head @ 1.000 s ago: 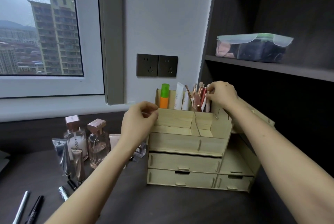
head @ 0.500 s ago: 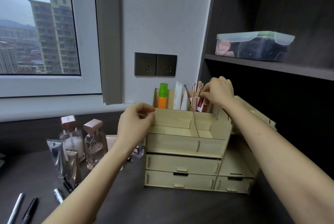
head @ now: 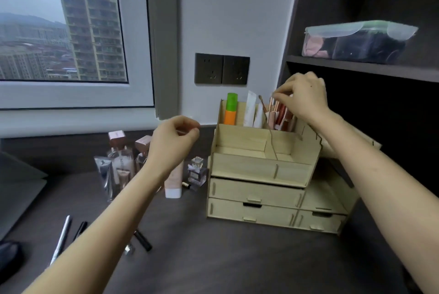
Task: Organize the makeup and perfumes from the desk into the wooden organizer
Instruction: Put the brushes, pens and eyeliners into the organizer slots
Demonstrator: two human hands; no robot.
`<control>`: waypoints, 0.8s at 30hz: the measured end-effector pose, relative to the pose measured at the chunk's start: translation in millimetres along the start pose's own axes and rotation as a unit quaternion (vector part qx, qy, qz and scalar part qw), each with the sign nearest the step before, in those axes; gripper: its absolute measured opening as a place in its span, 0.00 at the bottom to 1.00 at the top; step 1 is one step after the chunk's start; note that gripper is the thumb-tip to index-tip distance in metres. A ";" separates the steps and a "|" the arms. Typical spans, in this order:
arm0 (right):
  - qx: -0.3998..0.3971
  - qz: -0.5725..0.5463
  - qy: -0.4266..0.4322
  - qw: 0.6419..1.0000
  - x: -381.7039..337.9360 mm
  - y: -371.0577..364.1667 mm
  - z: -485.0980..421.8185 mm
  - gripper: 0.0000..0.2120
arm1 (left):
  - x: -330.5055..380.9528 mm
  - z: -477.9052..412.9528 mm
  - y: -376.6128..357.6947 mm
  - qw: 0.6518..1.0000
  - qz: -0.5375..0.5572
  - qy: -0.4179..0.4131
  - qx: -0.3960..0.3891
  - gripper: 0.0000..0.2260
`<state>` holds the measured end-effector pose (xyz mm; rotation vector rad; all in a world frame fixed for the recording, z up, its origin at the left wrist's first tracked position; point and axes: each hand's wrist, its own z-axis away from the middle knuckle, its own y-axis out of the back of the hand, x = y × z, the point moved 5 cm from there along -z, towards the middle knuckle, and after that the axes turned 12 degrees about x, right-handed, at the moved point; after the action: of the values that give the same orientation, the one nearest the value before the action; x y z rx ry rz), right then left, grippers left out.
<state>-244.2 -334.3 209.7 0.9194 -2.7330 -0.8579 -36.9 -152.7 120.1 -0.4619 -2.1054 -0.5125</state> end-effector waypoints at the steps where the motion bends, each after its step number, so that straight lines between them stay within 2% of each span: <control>1: 0.009 -0.016 0.013 1.000 -13.8 7.5 4.6 0.11 | -0.6 1.9 8.6 1.000 -0.004 -0.002 -0.003 0.07; 3: 0.009 -0.073 0.044 0.996 -48.4 18.7 21.0 0.11 | -5.0 6.6 28.9 1.000 -0.017 0.001 -0.005 0.06; 5: -0.023 -0.149 0.076 0.986 -88.9 24.6 47.5 0.11 | -12.2 12.1 53.5 0.999 -0.032 0.011 0.005 0.06; 10: -0.191 -0.280 0.133 0.931 -184.7 7.1 138.2 0.07 | -36.8 37.1 121.9 0.996 -0.082 0.026 0.021 0.08; 12: -0.268 -0.284 0.123 0.912 -213.2 -15.5 176.1 0.09 | -51.2 50.4 149.4 0.990 -0.133 0.033 0.037 0.08; 16: -0.382 -0.212 0.084 0.896 -252.2 -65.7 234.2 0.19 | -88.0 80.8 188.4 0.963 -0.253 0.077 0.047 0.08; 21: -0.398 -0.177 0.031 0.899 -267.5 -95.4 257.2 0.11 | -126.0 110.5 191.5 0.928 -0.357 0.105 0.022 0.06; 24: -0.403 -0.183 0.006 0.897 -268.1 -100.9 260.0 0.10 | -142.8 106.5 183.2 0.893 -0.436 0.106 0.005 0.09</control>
<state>-52.8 -118.2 -47.8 1.2003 -1.8602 -1.8266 58.2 38.4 -20.3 0.5785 -2.0105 -0.9998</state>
